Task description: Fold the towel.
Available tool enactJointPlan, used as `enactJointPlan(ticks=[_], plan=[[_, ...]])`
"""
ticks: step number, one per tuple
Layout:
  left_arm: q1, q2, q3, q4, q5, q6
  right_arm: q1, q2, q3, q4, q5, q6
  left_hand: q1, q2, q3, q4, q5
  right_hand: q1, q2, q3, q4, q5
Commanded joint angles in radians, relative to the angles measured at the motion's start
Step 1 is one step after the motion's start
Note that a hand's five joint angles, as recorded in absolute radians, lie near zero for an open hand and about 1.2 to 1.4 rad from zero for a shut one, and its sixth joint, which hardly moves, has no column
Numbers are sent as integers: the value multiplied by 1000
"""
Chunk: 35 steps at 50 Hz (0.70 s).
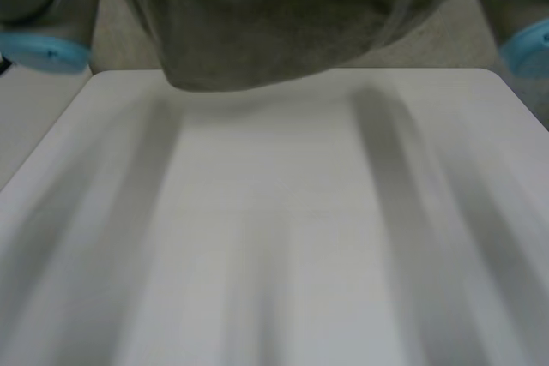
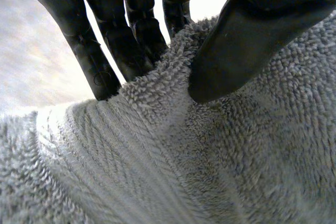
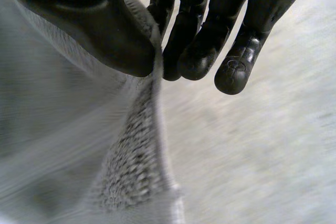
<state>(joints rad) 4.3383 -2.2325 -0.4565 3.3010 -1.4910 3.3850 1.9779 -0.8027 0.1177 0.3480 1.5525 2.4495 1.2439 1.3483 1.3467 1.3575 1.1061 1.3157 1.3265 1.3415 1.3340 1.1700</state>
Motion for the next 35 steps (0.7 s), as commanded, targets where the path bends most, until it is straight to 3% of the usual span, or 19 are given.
enactJointPlan(ticks=[1,3,8,14,19,28,35], plan=[[11,22,-341,-20,147,5,2,-18,298,200,-25,-32,152,48,50,39,116,81,70,55,62,52],[43,24,-515,-26,181,11,-5,-26,466,241,-54,-78,152,48,50,39,116,81,70,55,62,52],[89,36,-719,-29,189,62,-13,-46,711,235,-77,-127,152,48,50,39,116,81,70,55,62,52],[130,91,-903,-44,196,182,-19,-82,879,198,-80,-127,152,48,50,39,116,81,70,55,62,52],[130,243,-1106,-47,198,277,-27,-244,1077,103,-91,-119,152,48,50,39,116,81,70,55,62,52],[118,458,-1354,-26,202,280,-36,-455,1291,0,-132,-118,152,48,50,39,116,81,70,55,62,52],[119,530,-1540,100,213,284,-82,-539,1441,-66,-124,-135,-275,-379,-378,-389,-312,81,70,55,62,52]])
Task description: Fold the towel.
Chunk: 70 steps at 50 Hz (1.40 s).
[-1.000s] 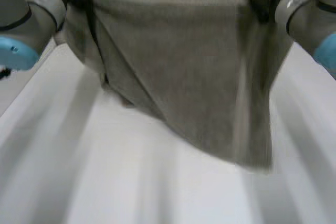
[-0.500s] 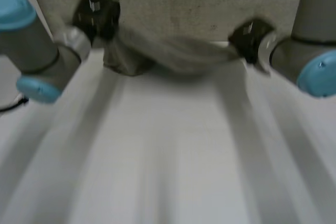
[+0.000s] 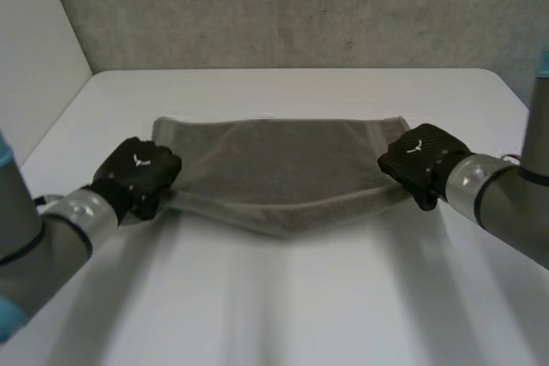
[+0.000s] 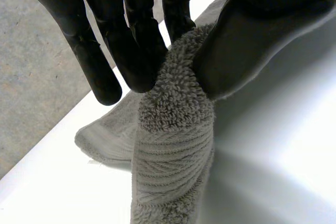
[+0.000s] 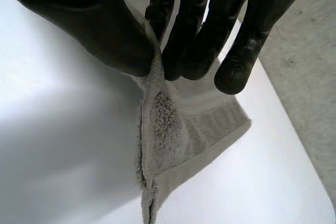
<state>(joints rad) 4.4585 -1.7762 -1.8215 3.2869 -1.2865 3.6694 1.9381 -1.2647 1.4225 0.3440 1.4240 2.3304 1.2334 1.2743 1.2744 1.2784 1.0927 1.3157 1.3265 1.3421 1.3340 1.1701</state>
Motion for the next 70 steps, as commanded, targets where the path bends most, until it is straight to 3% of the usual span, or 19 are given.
enactJointPlan(ticks=[1,3,13,31,33,34,35,38,49,58,70], plan=[[-1,73,-176,114,9,0,-42,-77,136,-62,4,-16,-265,-306,-306,-310,-299,81,70,54,62,52],[1,77,-199,148,7,1,-65,-79,177,-97,3,-17,-417,-458,-458,-462,-451,81,70,54,62,52],[5,31,-190,169,3,6,-70,-73,300,-198,-2,-16,-688,-729,-729,-733,-721,81,70,54,62,52],[64,4,-193,152,7,78,-76,-62,360,-246,-4,-16,-744,-785,-785,-789,-778,76,65,49,57,47],[65,3,-212,148,9,80,-77,-62,372,-252,-4,-13,-750,-791,-791,-795,-784,-415,-426,-442,-433,-444],[65,3,-213,148,9,80,-77,-62,372,-252,-4,-13,-750,-791,-791,-795,-784,-418,-428,-444,-436,-446],[67,1,-219,148,9,80,-80,-62,378,-255,-4,-9,-750,-791,-791,-795,-784,-630,-640,-656,-648,-659],[71,-5,-223,149,10,78,-90,-62,388,-264,-2,-5,-750,-791,-791,-795,-784,-778,-789,-805,-797,-807],[159,-17,-220,154,10,80,-111,-62,412,-270,-5,0,-741,-782,-782,-786,-775,-799,-810,-826,-817,-828],[165,-12,-223,151,13,80,-159,-62,461,-303,-10,0,-738,-779,-779,-783,-772,-790,-801,-817,-809,-819],[189,-16,-246,149,76,81,-249,-65,510,-295,-94,20,-720,-761,-762,-765,-754,-773,-783,-799,-791,-802]])
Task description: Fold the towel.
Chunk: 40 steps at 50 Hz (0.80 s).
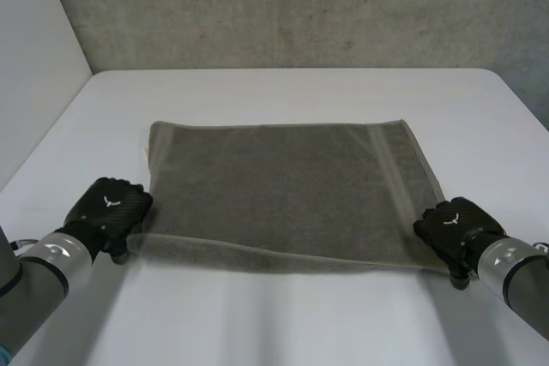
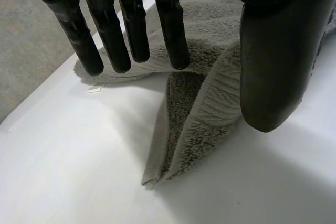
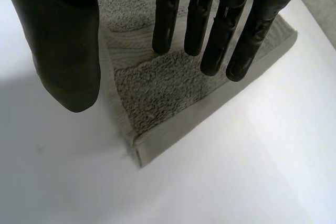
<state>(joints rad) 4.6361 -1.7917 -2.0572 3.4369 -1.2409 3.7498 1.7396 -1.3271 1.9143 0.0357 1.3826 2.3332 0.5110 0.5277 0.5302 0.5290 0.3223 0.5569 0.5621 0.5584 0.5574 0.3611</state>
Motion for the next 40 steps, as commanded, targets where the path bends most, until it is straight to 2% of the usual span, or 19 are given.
enactJointPlan(ticks=[1,7,14,22,34,40], plan=[[12,0,-11,-1,31,1,-51,-3,19,13,-53,17,2,-15,-17,-16,16,-14,-19,-15,-14,7],[13,0,-11,1,31,-1,-89,-4,6,66,-86,77,28,12,9,10,43,1,-4,-1,0,22],[23,-9,-11,10,32,-1,-140,-4,-9,85,-209,205,37,20,18,19,51,36,31,34,35,57],[23,-31,-8,15,43,-1,-152,2,-4,63,-273,314,75,59,56,57,89,112,107,111,112,134],[23,-43,2,22,83,-2,-146,46,3,7,-272,307,102,85,83,84,116,142,136,140,141,163],[23,-44,5,22,84,-2,-149,57,-6,4,-272,305,155,138,135,137,169,268,263,266,267,289]])
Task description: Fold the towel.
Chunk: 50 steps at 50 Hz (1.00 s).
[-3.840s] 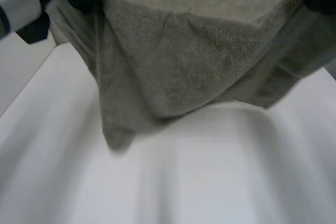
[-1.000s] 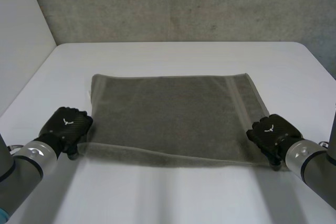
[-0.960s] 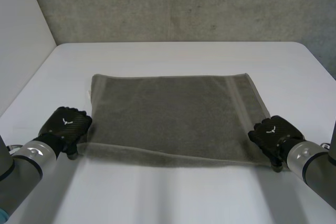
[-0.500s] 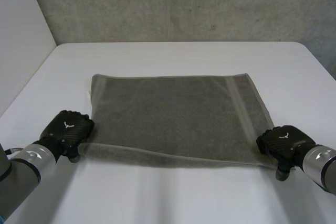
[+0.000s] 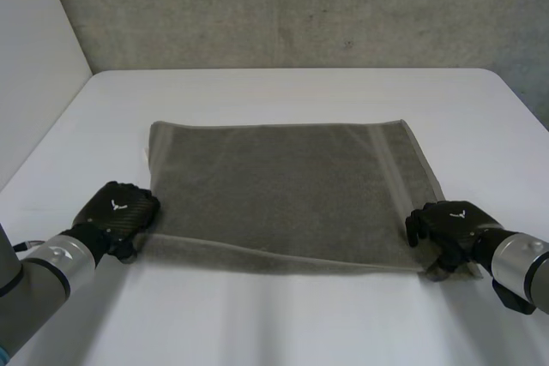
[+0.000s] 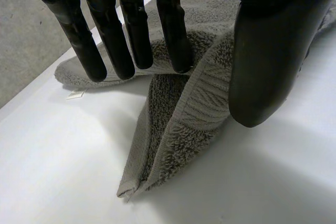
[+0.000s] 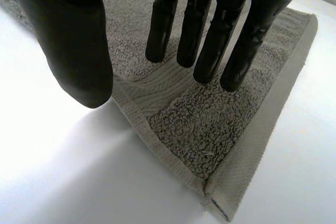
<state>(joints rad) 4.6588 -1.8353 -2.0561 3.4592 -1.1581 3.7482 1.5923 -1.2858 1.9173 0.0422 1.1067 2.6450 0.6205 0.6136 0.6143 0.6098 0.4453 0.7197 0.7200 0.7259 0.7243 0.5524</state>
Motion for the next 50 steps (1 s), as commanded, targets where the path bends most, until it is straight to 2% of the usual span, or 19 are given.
enactJointPlan(ticks=[1,10,15,16,18,19,21,24,26,32,43,45,50], plan=[[0,-1,5,0,2,-1,-2,20,-11,-2,4,-8,60,67,66,70,60,140,140,134,135,133],[-2,-12,7,0,2,-1,0,25,-11,-2,4,-10,60,67,66,71,61,334,334,328,329,327],[0,-15,7,0,2,1,-5,22,-15,-2,4,-10,69,75,75,79,69,676,676,670,671,669],[0,-15,7,0,2,1,-5,22,-15,-2,4,-10,69,76,75,79,69,677,676,670,672,669],[0,-13,8,0,2,1,-9,19,-15,-4,4,-10,209,215,215,219,209,677,676,670,672,669],[0,-13,8,0,2,1,-9,19,-15,-4,4,-10,210,216,216,220,210,677,676,670,672,669],[3,-15,13,-2,0,2,-15,13,-15,-4,4,-10,440,447,447,451,441,677,676,670,672,669],[6,-15,13,-2,0,1,-17,13,-15,-4,4,-10,541,548,548,552,542,677,676,670,672,669],[18,-13,10,-3,2,1,-17,10,-15,-2,5,-10,775,782,781,785,775,677,676,670,672,669],[31,4,1,-14,3,1,-15,-27,-12,1,7,-10,776,783,782,786,776,677,676,670,672,669],[37,298,-39,-57,18,-1,-11,-271,-24,54,10,-7,776,783,782,786,776,677,676,670,672,669],[37,393,-47,-81,18,-1,-12,-343,-46,131,5,-14,776,783,782,786,776,677,676,670,672,669],[47,488,-38,-158,20,-1,-17,-417,-83,276,-5,-81,776,783,782,786,776,677,676,670,672,669]])
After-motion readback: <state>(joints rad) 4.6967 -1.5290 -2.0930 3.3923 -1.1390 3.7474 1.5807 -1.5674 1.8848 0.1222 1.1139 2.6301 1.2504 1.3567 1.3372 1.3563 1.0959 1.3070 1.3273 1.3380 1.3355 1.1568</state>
